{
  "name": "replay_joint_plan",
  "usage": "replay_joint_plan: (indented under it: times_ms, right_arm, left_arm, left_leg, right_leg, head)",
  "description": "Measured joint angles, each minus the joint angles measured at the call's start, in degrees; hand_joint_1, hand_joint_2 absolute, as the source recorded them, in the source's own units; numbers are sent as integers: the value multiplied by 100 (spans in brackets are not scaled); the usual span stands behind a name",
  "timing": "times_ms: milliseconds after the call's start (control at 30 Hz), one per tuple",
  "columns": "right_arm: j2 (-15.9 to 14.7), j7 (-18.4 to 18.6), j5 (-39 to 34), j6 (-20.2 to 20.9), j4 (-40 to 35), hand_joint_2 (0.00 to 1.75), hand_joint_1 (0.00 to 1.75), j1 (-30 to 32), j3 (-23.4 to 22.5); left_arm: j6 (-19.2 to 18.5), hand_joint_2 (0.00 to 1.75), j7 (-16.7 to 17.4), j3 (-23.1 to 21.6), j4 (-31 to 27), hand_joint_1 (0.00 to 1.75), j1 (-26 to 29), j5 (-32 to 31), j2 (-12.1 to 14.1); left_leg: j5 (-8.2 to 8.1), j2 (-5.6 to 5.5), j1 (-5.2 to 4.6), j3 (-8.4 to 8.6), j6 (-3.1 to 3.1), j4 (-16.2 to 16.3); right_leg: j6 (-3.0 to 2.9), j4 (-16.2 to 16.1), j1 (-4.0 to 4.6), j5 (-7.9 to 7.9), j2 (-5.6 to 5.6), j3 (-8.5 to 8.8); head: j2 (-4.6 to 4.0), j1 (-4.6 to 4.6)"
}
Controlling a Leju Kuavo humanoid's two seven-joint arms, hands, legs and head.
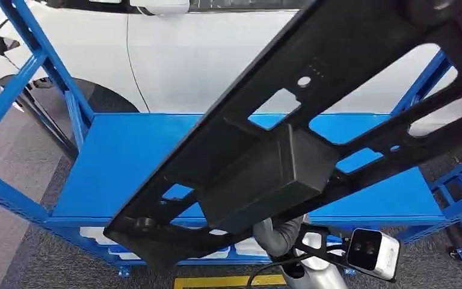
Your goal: Take the parts from the cabinet and place them on the table.
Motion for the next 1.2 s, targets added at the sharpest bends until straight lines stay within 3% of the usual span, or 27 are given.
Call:
replay_joint_plan:
  times_ms: [67,100,133,167,200,267,300,433,467,500,533,600,633,667,700,767,800,833,867,933,967,1000,1033,1100,1133,1167,1200]
  right_arm:
    - [-31,-2,-15,-13,0,175,175,3,17]
    - [-48,-4,-24,-15,0,175,175,6,24]
    - [-70,-4,-37,-26,2,175,175,8,26]
    - [-94,-9,-61,-39,2,175,175,18,24]
    - [-107,-11,-74,-46,2,175,175,25,26]
    - [-125,-11,-68,-92,0,175,175,25,24]
    - [-127,-11,-28,-149,-18,175,175,24,24]
    - [-175,-13,72,-273,-61,175,175,72,-20]
    - [-188,-13,77,-282,-61,175,175,87,-28]
    - [-197,-15,83,-291,-61,175,175,87,-33]
    - [-201,-17,85,-291,-63,175,175,88,-35]
    - [-221,-22,103,-282,-61,175,175,125,-44]
    - [-236,-22,107,-252,-61,175,175,142,-61]
    - [-251,-22,107,-212,-57,175,175,161,-79]
    - [-269,-22,107,-146,-48,175,175,180,-103]
    - [-306,-22,105,-50,-28,175,175,202,-133]
    - [-317,-24,105,-31,-28,175,175,202,-142]
    - [-323,-24,103,-29,-28,175,175,202,-151]
    - [-332,-24,101,-28,-26,175,175,212,-157]
    - [-345,-26,102,-26,-28,175,175,208,-175]
    - [-358,-26,107,-26,-24,175,175,216,-179]
    - [-369,-26,105,-26,-22,175,175,218,-184]
    - [-385,-26,103,-20,-20,175,175,221,-186]
    - [-426,-26,90,-11,-6,175,175,242,-188]
    - [-454,-26,94,-2,4,175,175,283,-188]
    - [-494,-26,120,37,9,175,175,358,-190]
    - [-518,-26,155,81,9,175,175,434,-195]
  left_arm:
    - [18,0,7,0,0,0,6,-4,2]
    - [35,0,13,0,0,0,13,-20,9]
    - [50,0,28,0,0,0,17,-22,20]
    - [52,0,44,0,0,0,22,-30,31]
    - [55,0,57,0,0,0,27,-39,42]
    - [48,0,63,0,0,0,42,-55,48]
    - [26,0,68,0,0,0,43,-59,48]
    - [-13,0,77,15,0,0,68,-59,46]
    - [-15,0,76,22,0,0,81,-59,50]
    - [-15,0,76,28,0,0,83,-57,50]
    - [-20,0,83,28,0,0,90,-59,44]
    - [-28,0,83,28,0,0,82,-61,46]
    - [-33,0,83,31,0,0,80,-63,46]
    - [-33,0,83,28,0,0,83,-72,46]
    - [-37,0,83,28,0,0,87,-81,44]
    - [-52,0,83,28,0,0,83,-85,44]
    - [-57,0,83,28,0,0,74,-85,44]
    - [-61,0,81,28,0,0,65,-87,44]
    - [-66,0,76,28,0,0,72,-85,44]
    - [-66,0,74,28,0,0,85,-87,44]
    - [-66,0,77,28,0,0,93,-87,37]
    - [-66,0,74,28,0,0,79,-87,31]
    - [-68,0,81,28,0,0,78,-90,17]
    - [-66,0,94,28,0,0,84,-107,15]
    - [-48,0,118,28,0,0,89,-140,7]
    - [-26,0,129,28,0,0,105,-162,-11]
    - [-4,0,138,28,0,0,125,-188,-22]
  left_leg:
    - [103,8,-5,-139,33,10]
    - [151,15,-11,-210,34,17]
    - [199,22,-14,-299,29,34]
    - [242,23,-16,-377,23,53]
    - [278,23,-18,-443,16,67]
    - [357,17,-25,-547,-10,85]
    - [399,15,-24,-568,-27,90]
    - [575,9,-14,-595,-174,15]
    - [584,-1,-42,-617,-208,21]
    - [366,-2,-21,-681,-218,128]
    - [-18,-1,-10,-777,-230,440]
    - [-628,0,0,-961,-267,1257]
    - [-754,0,0,-1005,-285,1593]
    - [-699,0,0,-974,-294,1756]
    - [-486,1,1,-826,-298,1682]
    - [-80,2,5,-217,-294,919]
    - [-175,1,9,177,-282,366]
    - [-397,-3,-30,454,-256,-91]
    - [-358,-24,-36,394,-187,-34]
    - [-321,-25,-54,342,-126,-48]
    - [-247,-19,-14,310,-77,-71]
    - [-186,15,-6,248,-42,-73]
    - [-117,23,-9,175,-21,-73]
    - [13,48,-13,10,28,-68]
    - [80,49,-18,-71,29,-63]
    - [150,50,-20,-162,23,-56]
    - [210,49,-24,-251,12,-47]
  right_leg:
    - [44,806,-20,-658,-1,-265]
    - [61,1220,-24,-888,-2,-374]
    - [71,1536,-24,-995,-3,-417]
    - [70,1541,-25,-938,-4,-324]
    - [57,1311,-25,-800,-4,-109]
    - [-7,325,-14,-506,-3,599]
    - [-58,-143,2,-558,-2,922]
    - [-166,-285,79,-434,0,887]
    - [-220,-368,10,-338,-20,859]
    - [-264,-384,5,-266,-43,810]
    - [-321,-381,5,-197,-41,722]
    - [-320,-377,18,-77,-44,562]
    - [-314,-367,19,-16,-48,473]
    - [-304,-354,19,47,-51,379]
    - [-291,-335,16,111,-51,278]
    - [-247,-279,4,218,-48,92]
    - [-217,-232,6,262,-45,37]
    - [-180,-203,34,299,-35,-9]
    - [-142,-237,33,344,-48,21]
    - [-84,-250,18,449,-47,18]
    - [-42,-253,37,480,-38,-9]
    - [-14,-178,-4,325,-16,-57]
    - [21,26,-10,-10,-18,-150]
    - [65,837,-23,-753,-19,-338]
    - [76,1208,-27,-912,-19,-392]
    - [77,1466,-29,-872,-19,-387]
    - [71,1502,-31,-711,-18,-300]
  head:
    - [0,0]
    - [2,0]
    - [2,0]
    - [2,0]
    - [2,0]
    - [2,0]
    - [2,0]
    - [2,0]
    - [0,2]
    - [0,2]
    - [2,-2]
    - [2,0]
    - [0,0]
    - [0,0]
    - [2,0]
    - [0,0]
    - [2,0]
    - [2,0]
    - [2,0]
    - [2,2]
    - [2,0]
    - [2,0]
    - [0,2]
    - [2,0]
    - [0,0]
    - [0,0]
    - [0,0]
